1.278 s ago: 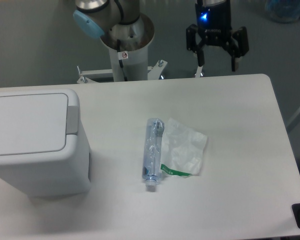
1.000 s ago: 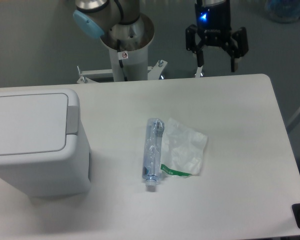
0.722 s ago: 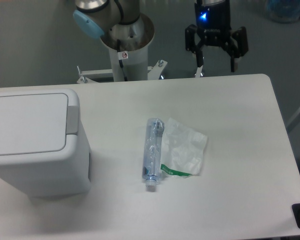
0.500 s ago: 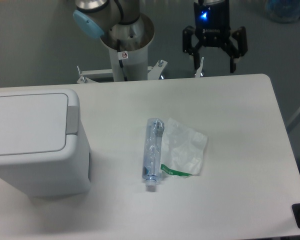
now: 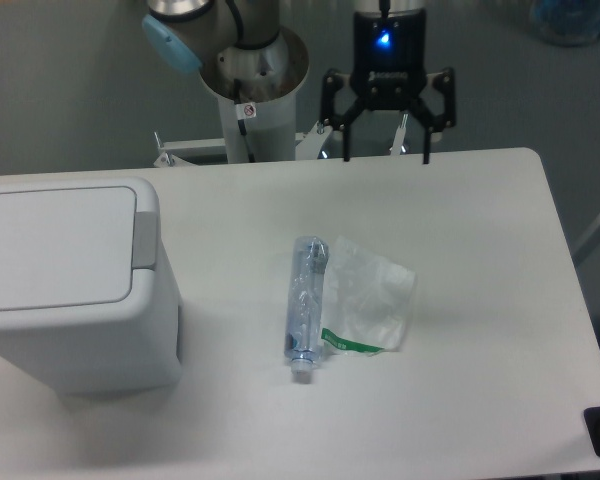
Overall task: Open the trash can
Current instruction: 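Lower the gripper onto the edge of the white trash can lid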
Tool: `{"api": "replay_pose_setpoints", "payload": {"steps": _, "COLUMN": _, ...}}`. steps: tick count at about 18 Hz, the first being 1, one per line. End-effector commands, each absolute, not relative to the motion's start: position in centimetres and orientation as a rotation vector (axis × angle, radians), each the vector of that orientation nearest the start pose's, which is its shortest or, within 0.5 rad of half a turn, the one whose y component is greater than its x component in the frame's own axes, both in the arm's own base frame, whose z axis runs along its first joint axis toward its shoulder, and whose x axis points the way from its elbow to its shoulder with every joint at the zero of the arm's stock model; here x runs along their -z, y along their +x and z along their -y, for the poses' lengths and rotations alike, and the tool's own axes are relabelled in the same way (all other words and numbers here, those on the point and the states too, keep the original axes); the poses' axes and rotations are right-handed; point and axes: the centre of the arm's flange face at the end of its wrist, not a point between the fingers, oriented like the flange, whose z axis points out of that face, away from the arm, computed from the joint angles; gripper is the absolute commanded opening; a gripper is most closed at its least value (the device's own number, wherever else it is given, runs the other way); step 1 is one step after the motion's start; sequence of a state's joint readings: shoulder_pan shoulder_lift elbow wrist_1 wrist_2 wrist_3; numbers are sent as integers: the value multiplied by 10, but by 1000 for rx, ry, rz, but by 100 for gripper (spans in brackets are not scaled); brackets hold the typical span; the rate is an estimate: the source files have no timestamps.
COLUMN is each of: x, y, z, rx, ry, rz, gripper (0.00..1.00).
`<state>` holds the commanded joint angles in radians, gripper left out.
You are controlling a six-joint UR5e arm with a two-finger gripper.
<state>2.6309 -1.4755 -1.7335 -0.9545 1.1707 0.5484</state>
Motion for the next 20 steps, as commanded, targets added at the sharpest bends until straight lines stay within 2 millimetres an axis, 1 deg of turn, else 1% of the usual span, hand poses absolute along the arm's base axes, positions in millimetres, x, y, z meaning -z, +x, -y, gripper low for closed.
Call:
{"api": "replay_pose_setpoints", "payload": {"steps": 1, "x": -534, "y": -333, "z": -399, "rx": -124, "ry": -2390, "rz": 525, "gripper": 100}}
{"api": "replay_pose_setpoints", "payload": {"steps": 2, "x": -530, "y": -324, "z": -416, "rx": -82, "ry": -2355, "rz": 562, "gripper": 100}}
{"api": "replay_pose_setpoints", "payload": {"steps": 4, "x": -522, "y": -309, "z": -438, "rx": -29, "ry": -2355, "rz": 572, "gripper": 100}}
{"api": "replay_pose_setpoints", "payload": {"steps": 7, "x": -509, "y": -288, "z": -463, "rx": 46, "ry": -2374, "rz": 562, "gripper": 100}}
{"api": "replay_pose_setpoints", "payload": {"steps": 10, "x": -499, "y": -266, "z": -481, "rx": 126, "ry": -2379, "rz": 610, "gripper": 100}}
{"api": "replay_pose_setpoints", "payload": {"steps": 12, "x": -497, "y": -261, "z": -483, "rx": 164, "ry": -2369, "rz": 647, "gripper": 100}}
{"api": "replay_pose_setpoints", "payload": {"steps": 15, "x": -494, "y": -257, "z": -485, "rx": 229, "ry": -2353, "rz": 641, "gripper": 100}}
{"api": "replay_pose_setpoints", "payload": {"steps": 18, "x": -483, "y": -251, "z": -482, "rx": 259, "ry": -2363, "rz": 665, "gripper": 100}}
{"api": "replay_pose_setpoints", "payload": {"steps": 20, "x": -479, "y": -249, "z": -481, "rx": 261, "ry": -2367, "rz": 662, "gripper": 100}}
